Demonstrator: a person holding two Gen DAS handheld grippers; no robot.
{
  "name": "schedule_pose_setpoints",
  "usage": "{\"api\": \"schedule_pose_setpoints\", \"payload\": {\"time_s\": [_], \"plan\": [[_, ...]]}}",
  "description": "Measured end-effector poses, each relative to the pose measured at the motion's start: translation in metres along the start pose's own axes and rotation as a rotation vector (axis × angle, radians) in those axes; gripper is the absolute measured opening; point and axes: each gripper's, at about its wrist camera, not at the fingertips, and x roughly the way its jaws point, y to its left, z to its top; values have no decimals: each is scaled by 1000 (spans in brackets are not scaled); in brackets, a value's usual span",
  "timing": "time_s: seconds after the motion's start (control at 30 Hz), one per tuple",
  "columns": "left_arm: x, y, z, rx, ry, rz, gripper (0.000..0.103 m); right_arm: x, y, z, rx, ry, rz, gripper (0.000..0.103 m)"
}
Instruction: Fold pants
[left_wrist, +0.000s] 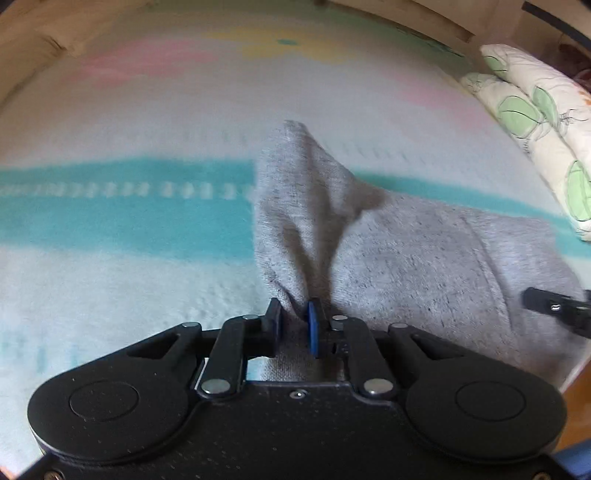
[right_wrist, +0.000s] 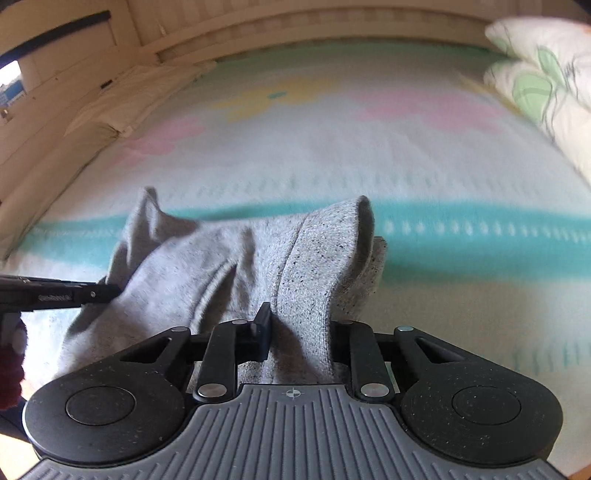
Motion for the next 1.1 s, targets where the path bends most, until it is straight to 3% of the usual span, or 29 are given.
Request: {"api": "schedule_pose_setpoints", "payload": {"time_s": [0.07,0.3,0.57,0.73,0.97,1.1], "plan": [[-6,-3,-2,6,-31,19,12,-7,3,6,-6,-31,2,20],[-36,8,0,-15,-122,-18,11,-10,15,18,-38,-99,19,17],[-40,12,6,30,-207,60,11,0,22,37,-40,-127,38,16],[-37,19,40,8,-252,101,11,21,31,79,-60,-139,30,16],[-16,37,113,-21,-269,138,11,73,30,135,-49,-137,-5,16],[19,52,139,-35,-210,148,14,107,19,141,22,-107,-58,27]]}}
